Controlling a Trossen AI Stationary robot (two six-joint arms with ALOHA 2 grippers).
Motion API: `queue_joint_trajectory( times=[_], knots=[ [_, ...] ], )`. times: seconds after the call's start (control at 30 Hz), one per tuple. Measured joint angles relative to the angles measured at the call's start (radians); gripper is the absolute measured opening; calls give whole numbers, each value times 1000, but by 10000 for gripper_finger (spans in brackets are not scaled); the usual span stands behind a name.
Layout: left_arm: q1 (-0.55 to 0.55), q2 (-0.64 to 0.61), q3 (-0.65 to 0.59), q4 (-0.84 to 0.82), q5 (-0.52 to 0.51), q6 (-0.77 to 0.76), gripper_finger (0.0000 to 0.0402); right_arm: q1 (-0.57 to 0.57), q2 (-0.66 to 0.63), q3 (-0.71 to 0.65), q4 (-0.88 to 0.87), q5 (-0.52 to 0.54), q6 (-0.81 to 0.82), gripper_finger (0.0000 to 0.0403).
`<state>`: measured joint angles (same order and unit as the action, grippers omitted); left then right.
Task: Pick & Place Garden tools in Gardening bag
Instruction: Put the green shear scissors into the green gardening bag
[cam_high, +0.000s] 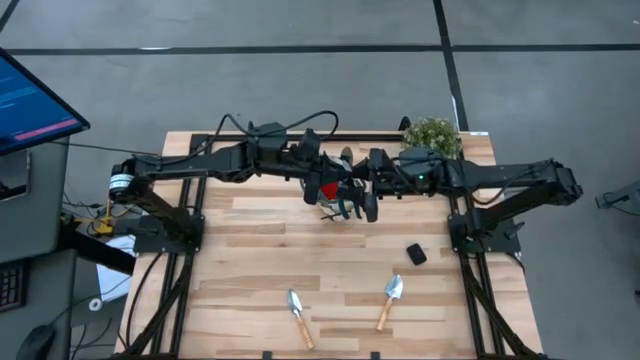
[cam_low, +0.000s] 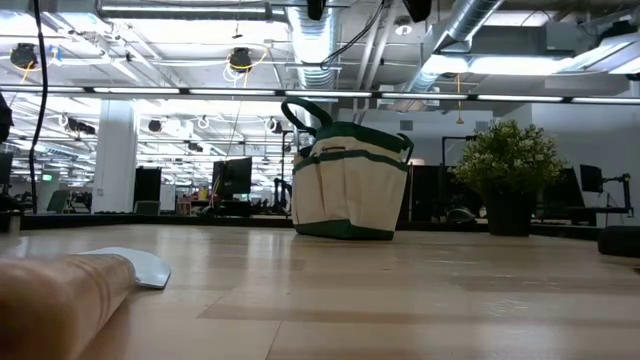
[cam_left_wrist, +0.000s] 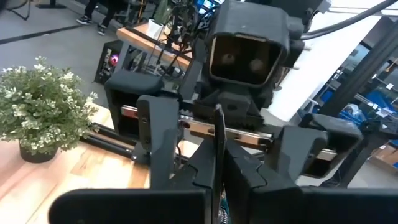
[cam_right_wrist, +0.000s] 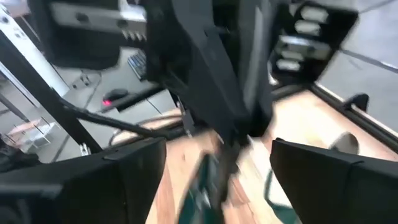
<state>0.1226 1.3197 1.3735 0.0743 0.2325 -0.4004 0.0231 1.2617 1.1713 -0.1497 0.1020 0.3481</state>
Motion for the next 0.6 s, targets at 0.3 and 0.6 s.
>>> queue_joint_trajectory(
  times=[0.3,0.6],
  knots=[
    [0,0,0,-6,0,0,10,-13,-15,0,22,2,-18,146],
    [0,0,1,5,0,0,14,-12,-38,-1,11,3,-14,47]
  ],
)
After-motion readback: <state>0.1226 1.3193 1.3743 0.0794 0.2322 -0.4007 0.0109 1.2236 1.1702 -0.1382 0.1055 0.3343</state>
